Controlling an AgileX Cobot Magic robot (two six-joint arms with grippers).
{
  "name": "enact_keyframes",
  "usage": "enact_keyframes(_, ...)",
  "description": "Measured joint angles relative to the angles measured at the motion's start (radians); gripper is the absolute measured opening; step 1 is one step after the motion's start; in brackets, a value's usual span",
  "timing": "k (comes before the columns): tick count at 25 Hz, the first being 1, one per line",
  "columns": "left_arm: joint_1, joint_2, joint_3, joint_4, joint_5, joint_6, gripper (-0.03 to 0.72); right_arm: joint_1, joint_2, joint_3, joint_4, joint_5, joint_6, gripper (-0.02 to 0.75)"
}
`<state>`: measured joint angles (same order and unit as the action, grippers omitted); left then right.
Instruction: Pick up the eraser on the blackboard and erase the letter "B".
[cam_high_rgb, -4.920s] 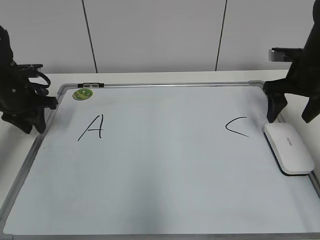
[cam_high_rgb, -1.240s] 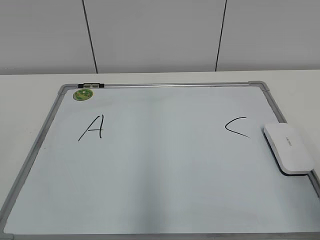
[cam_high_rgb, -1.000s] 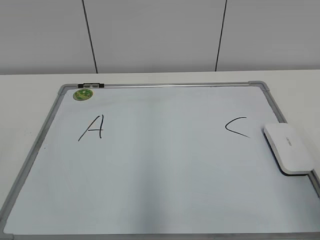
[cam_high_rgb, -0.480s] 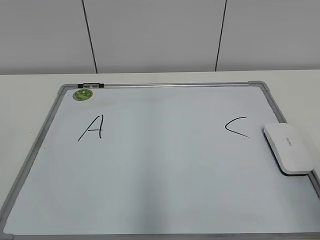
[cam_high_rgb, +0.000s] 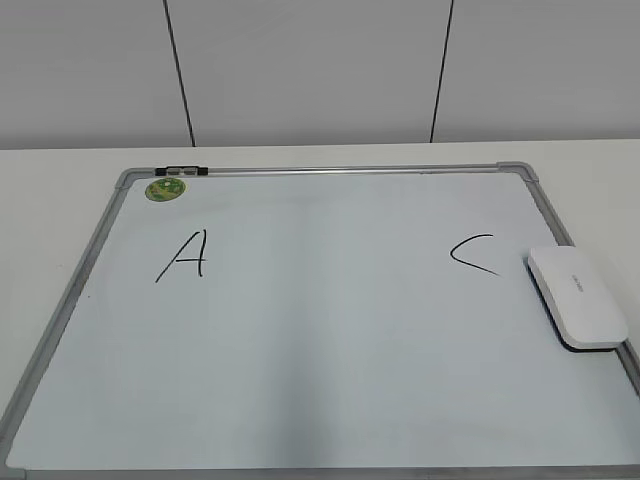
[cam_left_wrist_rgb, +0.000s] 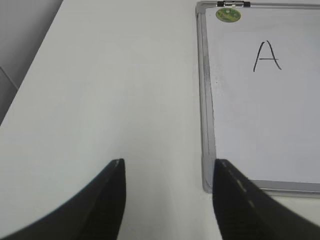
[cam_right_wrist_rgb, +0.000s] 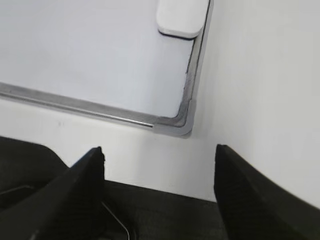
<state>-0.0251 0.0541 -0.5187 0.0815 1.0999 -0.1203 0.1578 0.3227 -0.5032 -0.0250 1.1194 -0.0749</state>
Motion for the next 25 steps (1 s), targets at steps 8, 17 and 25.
enact_keyframes(8, 0.0, -0.032, 0.0, 0.0, 0.0, 0.0, 0.419, -0.084, -0.209, 0.0, 0.0, 0.017, -0.001, 0.51)
enact_keyframes(17, 0.002, -0.038, 0.0, 0.0, 0.0, 0.0, 0.419, -0.085, -0.335, 0.0, 0.0, 0.024, -0.001, 0.51)
enact_keyframes(25, 0.002, -0.038, 0.0, 0.0, 0.0, 0.0, 0.419, -0.085, -0.34, 0.006, 0.0, 0.026, -0.001, 0.51)
